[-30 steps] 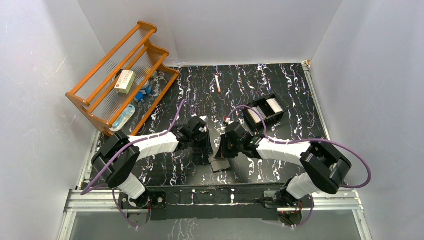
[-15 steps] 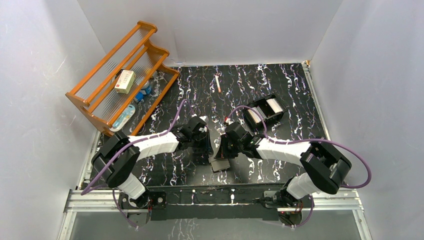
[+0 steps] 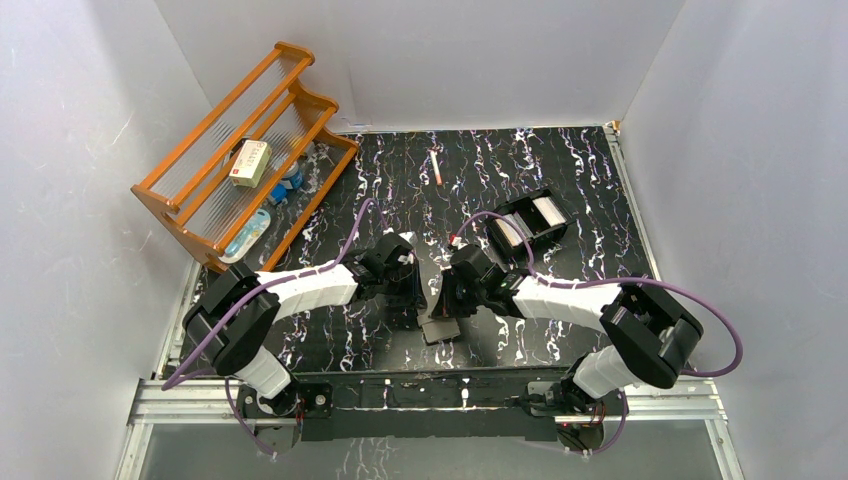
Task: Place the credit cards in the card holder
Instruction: Close the card holder at the center of the board.
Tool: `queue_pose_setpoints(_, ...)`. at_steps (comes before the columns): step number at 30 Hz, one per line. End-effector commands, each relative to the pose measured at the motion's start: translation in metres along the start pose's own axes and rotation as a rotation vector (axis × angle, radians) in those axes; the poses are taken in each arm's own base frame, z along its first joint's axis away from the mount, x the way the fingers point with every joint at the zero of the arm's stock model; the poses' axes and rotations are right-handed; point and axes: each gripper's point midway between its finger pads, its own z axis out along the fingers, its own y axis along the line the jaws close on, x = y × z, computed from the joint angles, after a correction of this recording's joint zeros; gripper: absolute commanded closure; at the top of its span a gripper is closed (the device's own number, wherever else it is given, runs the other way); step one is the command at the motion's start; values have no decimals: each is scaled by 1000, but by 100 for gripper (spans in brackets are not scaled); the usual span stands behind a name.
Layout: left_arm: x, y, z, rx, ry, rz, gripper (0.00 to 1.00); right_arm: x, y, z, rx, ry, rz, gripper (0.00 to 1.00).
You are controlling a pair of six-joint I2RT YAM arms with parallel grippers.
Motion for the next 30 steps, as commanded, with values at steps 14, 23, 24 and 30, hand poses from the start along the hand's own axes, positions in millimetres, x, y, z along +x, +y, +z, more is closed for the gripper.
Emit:
queue_pose_setpoints(14, 4, 5, 0, -9, 6, 1, 82, 16, -23, 3, 101, 60, -7, 100)
queue_pose_setpoints(23, 8, 5, -2, 4, 9, -11, 82, 22, -42, 3, 209, 98, 5, 100)
queue_pose_setpoints(24, 8, 5, -2, 5, 8, -12, 82, 22, -42, 3, 212, 103, 5, 100)
queue_pose_setpoints(30, 13, 1, -4, 40, 18, -16, 81, 22, -40, 3, 217, 116, 16, 100)
